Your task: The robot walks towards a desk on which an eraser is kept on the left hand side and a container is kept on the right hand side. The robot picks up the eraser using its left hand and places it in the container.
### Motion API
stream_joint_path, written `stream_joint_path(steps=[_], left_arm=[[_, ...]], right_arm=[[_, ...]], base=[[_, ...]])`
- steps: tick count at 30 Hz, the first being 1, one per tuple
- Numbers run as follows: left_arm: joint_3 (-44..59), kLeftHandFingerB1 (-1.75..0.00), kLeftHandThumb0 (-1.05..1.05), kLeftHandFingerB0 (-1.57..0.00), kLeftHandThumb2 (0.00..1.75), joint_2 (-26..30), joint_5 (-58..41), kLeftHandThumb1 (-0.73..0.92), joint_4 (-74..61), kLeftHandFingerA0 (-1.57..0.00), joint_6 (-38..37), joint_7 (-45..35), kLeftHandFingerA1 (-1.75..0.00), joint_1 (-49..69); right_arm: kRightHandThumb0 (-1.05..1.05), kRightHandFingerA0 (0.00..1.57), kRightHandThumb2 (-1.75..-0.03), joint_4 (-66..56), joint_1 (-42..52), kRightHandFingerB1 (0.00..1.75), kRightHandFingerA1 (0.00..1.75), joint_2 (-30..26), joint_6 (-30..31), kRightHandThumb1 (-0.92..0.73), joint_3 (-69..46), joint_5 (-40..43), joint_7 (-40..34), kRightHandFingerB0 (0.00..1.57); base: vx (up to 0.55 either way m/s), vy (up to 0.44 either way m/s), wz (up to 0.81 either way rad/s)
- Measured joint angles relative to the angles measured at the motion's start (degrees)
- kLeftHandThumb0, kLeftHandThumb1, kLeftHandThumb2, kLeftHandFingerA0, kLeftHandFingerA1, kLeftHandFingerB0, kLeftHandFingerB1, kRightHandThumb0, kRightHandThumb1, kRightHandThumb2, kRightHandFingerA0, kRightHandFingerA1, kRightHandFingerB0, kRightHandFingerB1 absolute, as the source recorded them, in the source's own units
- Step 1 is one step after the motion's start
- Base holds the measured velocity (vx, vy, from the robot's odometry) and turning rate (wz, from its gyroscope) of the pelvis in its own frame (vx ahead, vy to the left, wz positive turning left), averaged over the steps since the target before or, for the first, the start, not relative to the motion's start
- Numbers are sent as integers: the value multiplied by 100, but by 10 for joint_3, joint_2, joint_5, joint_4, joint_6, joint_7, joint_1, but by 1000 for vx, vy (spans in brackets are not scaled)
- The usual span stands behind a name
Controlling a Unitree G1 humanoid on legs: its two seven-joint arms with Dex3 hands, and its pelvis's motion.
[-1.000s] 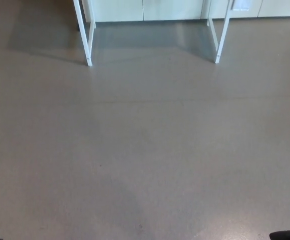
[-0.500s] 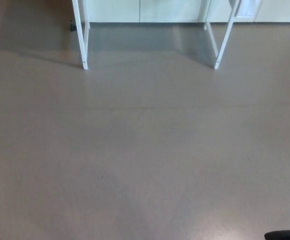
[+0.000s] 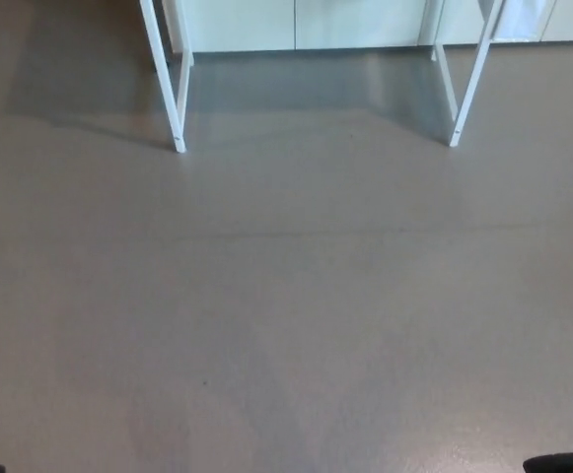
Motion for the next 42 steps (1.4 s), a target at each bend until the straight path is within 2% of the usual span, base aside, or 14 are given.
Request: stream_joint_path(steps=[8, 13, 28, 42], left_arm=[[1, -31, -35, -31, 57, 7, 2, 55, 21, -54, -13, -4, -38, 28], [1, -31, -33, -32, 57, 7, 7, 57, 56, -54, -26, 0, -37, 42], [-11, -31, -36, -32, 57, 7, 10, 55, 75, -54, -56, -2, -38, 52], [-20, -32, -36, -32, 58, 9, 23, 59, 89, -54, -90, 13, -38, 46]], right_arm=[[-4, 81, -51, 3, 50, 51, 56, 3, -21, -40, 11, -4, 0, 59], [-11, 82, -51, 17, 79, 52, 57, 3, -41, -38, 16, -10, 0, 60], [-12, 83, -52, 52, 80, 52, 57, 9, -74, -38, 21, -19, -10, 61], [-12, 85, -52, 68, 68, 52, 58, 14, -86, -38, 23, -20, -17, 61]], base=[[237, 261, -17], [193, 69, 6], [187, -98, 3], [164, 89, 1]])
